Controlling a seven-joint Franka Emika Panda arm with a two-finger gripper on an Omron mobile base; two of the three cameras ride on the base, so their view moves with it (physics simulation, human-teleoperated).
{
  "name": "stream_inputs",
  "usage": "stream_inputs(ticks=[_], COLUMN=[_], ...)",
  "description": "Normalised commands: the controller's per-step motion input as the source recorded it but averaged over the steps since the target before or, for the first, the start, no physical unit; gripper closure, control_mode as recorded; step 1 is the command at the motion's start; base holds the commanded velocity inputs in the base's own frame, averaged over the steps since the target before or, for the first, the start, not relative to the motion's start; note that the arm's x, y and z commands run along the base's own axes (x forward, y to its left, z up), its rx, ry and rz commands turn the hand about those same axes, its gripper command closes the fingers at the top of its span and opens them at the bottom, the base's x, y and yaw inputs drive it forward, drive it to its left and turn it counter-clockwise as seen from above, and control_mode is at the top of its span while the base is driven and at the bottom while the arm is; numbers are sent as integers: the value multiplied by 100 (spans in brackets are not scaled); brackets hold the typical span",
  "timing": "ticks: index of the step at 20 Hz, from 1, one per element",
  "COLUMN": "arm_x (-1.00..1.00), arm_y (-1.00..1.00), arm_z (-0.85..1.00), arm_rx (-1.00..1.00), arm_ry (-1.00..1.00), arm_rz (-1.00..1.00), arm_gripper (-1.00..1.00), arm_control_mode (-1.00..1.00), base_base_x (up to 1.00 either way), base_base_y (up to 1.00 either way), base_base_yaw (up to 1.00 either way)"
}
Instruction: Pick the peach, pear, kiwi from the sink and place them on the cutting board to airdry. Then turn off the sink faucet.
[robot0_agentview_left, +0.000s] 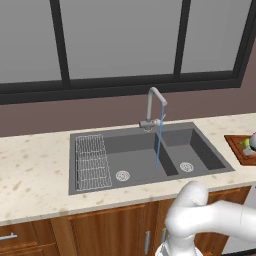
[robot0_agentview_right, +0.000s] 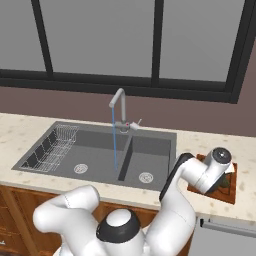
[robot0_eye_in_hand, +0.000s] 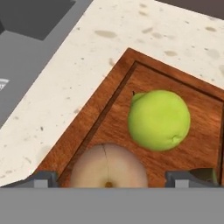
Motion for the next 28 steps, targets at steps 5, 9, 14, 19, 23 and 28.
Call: stream_inputs(ticks=[5, 9, 14, 19, 23, 28], arm_x=[-12, -48, -72, -29, -14, -40], arm_y=[17, 30, 56, 57, 20, 2], arm_z=[42, 25, 7, 71, 69, 27], arm_rx=[-1, 0, -11, -19, -13, -12], arm_ry=[-1, -9, -11, -24, -33, -39], arm_rz=[1, 1, 8, 10, 29, 25], arm_gripper=[-100, -100, -100, -100, -100, -100], arm_control_mode=[-100, -100, -100, -100, -100, -100], base_base_x=[0, 0, 0, 0, 0, 0], base_base_y=[0, 0, 0, 0, 0, 0], base_base_yaw=[0, 0, 0, 0, 0, 0])
